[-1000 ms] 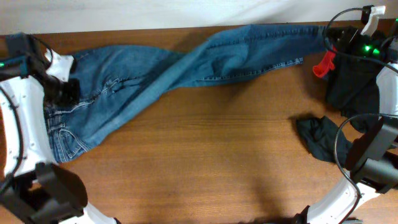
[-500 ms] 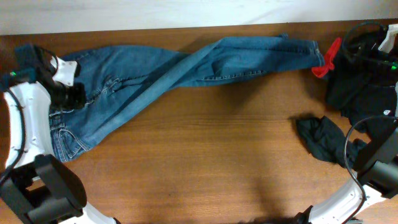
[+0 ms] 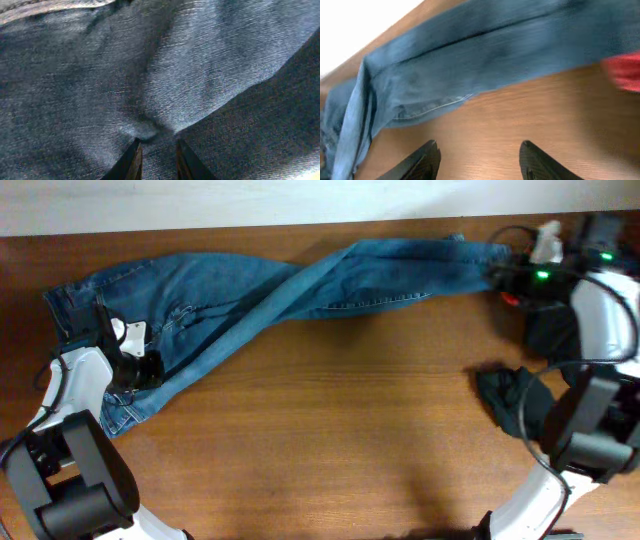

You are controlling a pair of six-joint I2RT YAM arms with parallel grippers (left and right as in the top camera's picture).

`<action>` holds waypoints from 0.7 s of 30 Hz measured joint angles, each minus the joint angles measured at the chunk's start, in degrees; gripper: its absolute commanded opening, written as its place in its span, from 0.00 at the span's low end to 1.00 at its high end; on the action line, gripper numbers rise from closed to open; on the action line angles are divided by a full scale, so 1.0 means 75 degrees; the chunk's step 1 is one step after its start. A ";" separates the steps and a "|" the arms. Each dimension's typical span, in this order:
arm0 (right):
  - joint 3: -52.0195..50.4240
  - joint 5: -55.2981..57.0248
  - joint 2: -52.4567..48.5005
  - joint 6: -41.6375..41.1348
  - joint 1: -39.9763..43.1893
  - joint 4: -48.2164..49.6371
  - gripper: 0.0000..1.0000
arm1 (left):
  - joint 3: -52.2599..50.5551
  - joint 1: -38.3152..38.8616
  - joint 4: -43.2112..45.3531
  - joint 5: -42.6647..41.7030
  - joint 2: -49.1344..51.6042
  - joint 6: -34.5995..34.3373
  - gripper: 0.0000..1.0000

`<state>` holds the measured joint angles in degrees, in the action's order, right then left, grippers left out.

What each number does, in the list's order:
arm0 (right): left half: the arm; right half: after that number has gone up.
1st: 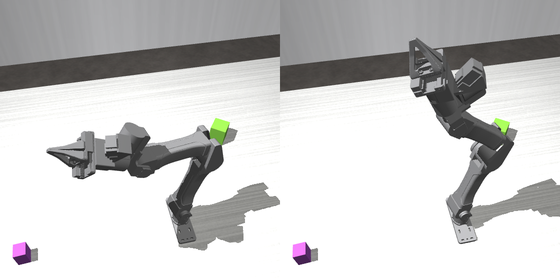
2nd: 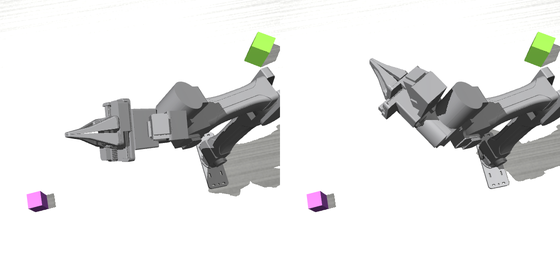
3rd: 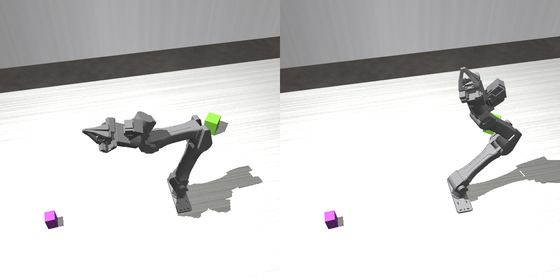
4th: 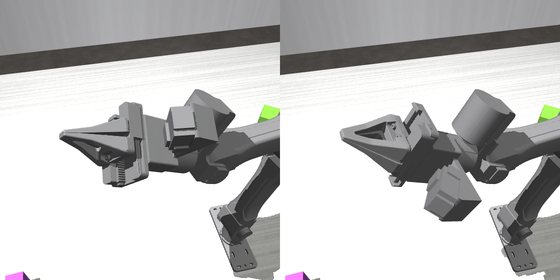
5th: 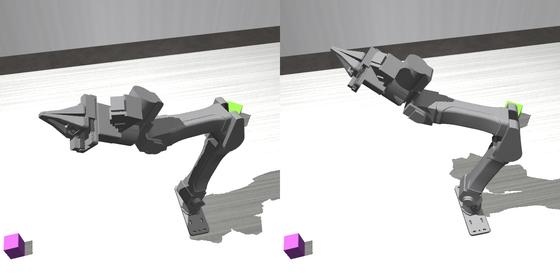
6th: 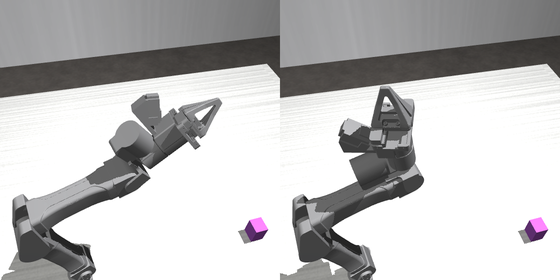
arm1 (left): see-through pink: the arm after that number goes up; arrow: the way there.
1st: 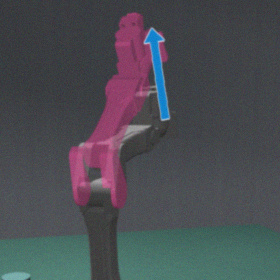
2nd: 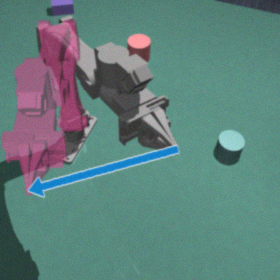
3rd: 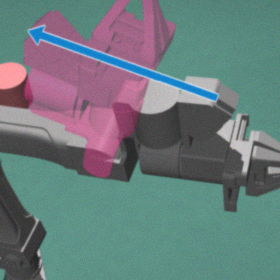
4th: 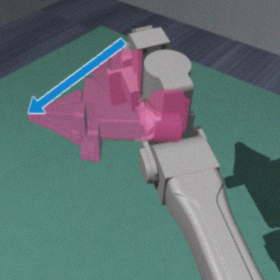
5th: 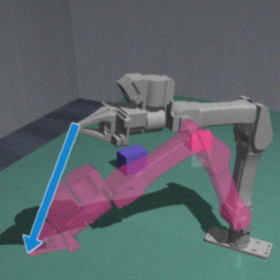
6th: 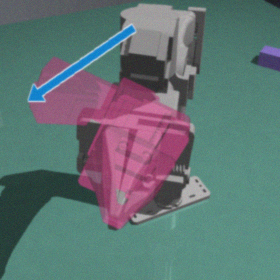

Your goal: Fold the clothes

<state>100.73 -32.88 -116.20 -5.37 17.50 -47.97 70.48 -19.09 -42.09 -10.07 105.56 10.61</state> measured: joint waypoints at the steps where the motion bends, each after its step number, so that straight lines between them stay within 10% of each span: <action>1: 0.0000 0.0181 0.0000 -0.0026 -0.0472 0.0000 0.58 | 0.0000 0.0000 -0.0003 0.0038 0.0000 -0.0055 0.24; 16: 0.0000 0.1705 -0.0058 -0.0262 -0.3643 0.0006 0.71 | -0.0032 0.0000 -0.0507 -0.0513 -0.0318 -0.0283 0.23; 19: 0.0000 0.1789 -0.0058 -0.0245 -0.3640 -0.0361 0.71 | -0.0055 0.0000 -0.0562 -0.0245 -0.1239 -0.0501 0.32; 21: 0.0000 0.1810 -0.0058 -0.0047 -0.3637 -0.0653 0.72 | -0.0055 0.0000 -0.0705 0.0338 -0.2226 -0.0909 0.61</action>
<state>100.73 -19.31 -116.64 -5.72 -9.78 -52.86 70.06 -19.09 -47.37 -7.53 88.86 3.79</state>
